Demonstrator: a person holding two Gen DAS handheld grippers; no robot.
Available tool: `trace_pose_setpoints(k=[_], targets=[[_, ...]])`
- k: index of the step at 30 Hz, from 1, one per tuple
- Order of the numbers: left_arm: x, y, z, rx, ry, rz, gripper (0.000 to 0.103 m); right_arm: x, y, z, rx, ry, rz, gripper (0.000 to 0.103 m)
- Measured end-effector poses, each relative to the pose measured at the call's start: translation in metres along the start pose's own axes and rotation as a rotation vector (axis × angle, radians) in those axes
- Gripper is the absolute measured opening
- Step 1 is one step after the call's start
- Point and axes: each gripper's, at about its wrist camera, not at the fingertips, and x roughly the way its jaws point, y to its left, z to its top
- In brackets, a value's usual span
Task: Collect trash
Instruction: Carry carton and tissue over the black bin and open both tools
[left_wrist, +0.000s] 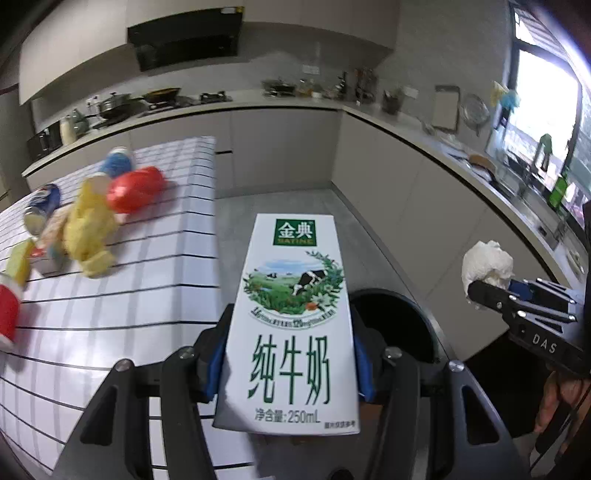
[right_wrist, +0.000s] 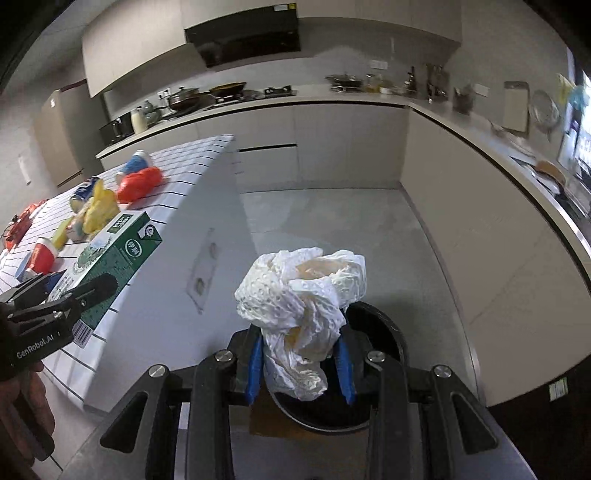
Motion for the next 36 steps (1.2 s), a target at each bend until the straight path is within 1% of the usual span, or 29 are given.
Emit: trace_pose_setpoints(k=[5, 9, 17, 21, 24, 26, 27, 30, 32, 33, 34, 35, 36], targets=[[0.02, -0.035, -0.003, 0.026, 0.037, -0.027, 0.056, 0.003, -0.033, -0.011, 0.005, 0.027, -0.011, 0.035], [0.032, -0.057, -0.006, 0.036, 0.06, -0.031, 0.056, 0.013, -0.053, -0.017, 0.003, 0.052, -0.003, 0.035], [0.068, -0.091, -0.014, 0.021, 0.129, -0.02, 0.056, 0.046, -0.087, -0.022, -0.037, 0.114, 0.05, 0.035], [0.087, -0.099, -0.024, 0.008, 0.171, 0.002, 0.056, 0.066, -0.095, -0.026, -0.088, 0.153, 0.093, 0.035], [0.1, -0.1, -0.032, -0.013, 0.201, 0.003, 0.056, 0.083, -0.098, -0.031, -0.141, 0.187, 0.136, 0.035], [0.109, -0.102, -0.037, -0.022, 0.225, 0.001, 0.056, 0.096, -0.096, -0.035, -0.185, 0.209, 0.159, 0.035], [0.114, -0.104, -0.039, -0.028, 0.24, -0.006, 0.056, 0.105, -0.095, -0.039, -0.216, 0.229, 0.185, 0.035], [0.13, -0.108, -0.048, -0.043, 0.279, -0.013, 0.056, 0.129, -0.088, -0.048, -0.303, 0.267, 0.215, 0.035], [0.147, -0.109, -0.056, -0.065, 0.316, -0.022, 0.061, 0.147, -0.087, -0.057, -0.357, 0.294, 0.236, 0.036], [0.152, -0.107, -0.06, -0.072, 0.325, 0.01, 0.077, 0.157, -0.086, -0.061, -0.389, 0.299, 0.232, 0.039], [0.157, -0.103, -0.064, -0.091, 0.331, 0.043, 0.081, 0.169, -0.087, -0.066, -0.419, 0.31, 0.209, 0.062], [0.158, -0.1, -0.067, -0.106, 0.329, 0.058, 0.081, 0.176, -0.09, -0.069, -0.433, 0.321, 0.182, 0.09], [0.158, -0.098, -0.068, -0.11, 0.33, 0.081, 0.081, 0.182, -0.095, -0.072, -0.434, 0.321, 0.176, 0.091]])
